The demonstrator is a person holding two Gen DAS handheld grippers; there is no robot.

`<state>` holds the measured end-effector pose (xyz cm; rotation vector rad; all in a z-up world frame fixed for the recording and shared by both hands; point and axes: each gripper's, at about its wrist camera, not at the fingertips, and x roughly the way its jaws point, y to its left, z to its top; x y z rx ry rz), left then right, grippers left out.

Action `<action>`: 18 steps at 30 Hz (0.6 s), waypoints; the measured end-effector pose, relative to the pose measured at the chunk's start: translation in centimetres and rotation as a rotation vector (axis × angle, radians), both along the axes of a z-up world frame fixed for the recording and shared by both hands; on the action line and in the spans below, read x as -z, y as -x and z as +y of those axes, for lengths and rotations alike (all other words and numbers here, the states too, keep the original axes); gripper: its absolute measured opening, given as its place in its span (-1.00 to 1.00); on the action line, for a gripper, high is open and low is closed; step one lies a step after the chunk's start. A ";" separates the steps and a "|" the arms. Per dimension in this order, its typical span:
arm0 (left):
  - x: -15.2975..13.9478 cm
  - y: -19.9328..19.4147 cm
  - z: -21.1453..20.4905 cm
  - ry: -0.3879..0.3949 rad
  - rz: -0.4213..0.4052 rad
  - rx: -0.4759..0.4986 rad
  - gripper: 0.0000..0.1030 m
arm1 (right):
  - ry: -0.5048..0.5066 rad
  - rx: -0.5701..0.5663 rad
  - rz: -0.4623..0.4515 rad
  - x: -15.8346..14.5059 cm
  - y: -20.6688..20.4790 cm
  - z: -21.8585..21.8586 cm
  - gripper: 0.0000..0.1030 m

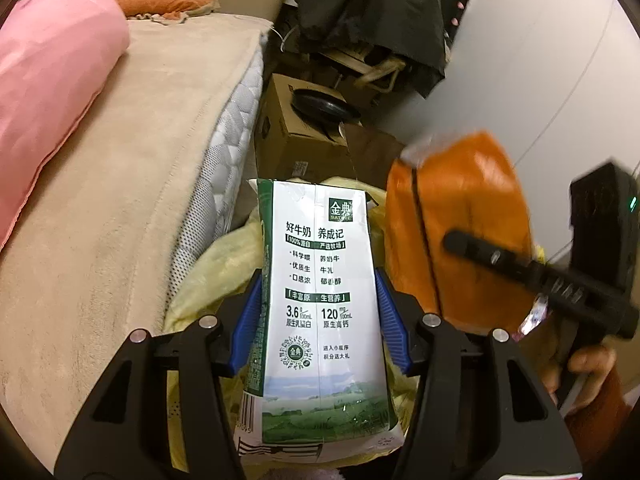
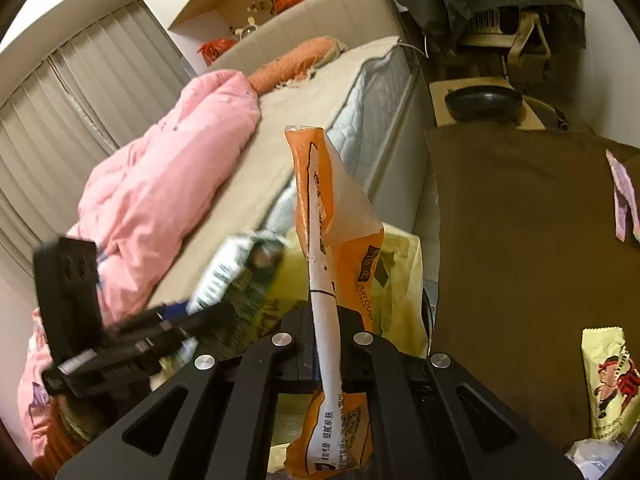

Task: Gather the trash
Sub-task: 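Carry the milk carton and orange bag over the yellow-lined bin with both grippers, then open both grippers to drop the carton and orange bag into the bin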

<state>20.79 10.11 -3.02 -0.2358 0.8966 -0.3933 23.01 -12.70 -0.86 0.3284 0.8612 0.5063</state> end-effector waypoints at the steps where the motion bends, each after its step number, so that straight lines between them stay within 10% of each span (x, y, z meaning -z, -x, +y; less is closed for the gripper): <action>1: 0.2 -0.1 -0.2 -0.021 -0.001 -0.002 -0.01 | -0.003 0.000 -0.002 -0.1 0.1 0.1 -0.94; 12: 1.1 -2.0 2.5 0.031 0.069 -0.048 0.16 | 0.079 -0.074 0.076 3.0 -0.4 2.4 -0.88; 16: 0.7 -1.8 3.4 0.054 0.082 -0.074 0.20 | 0.045 -0.070 0.054 2.9 -0.1 1.9 -0.05; 18: 0.4 -1.6 3.8 0.068 0.078 -0.096 0.20 | 0.051 -0.061 0.033 2.3 0.1 1.6 -0.02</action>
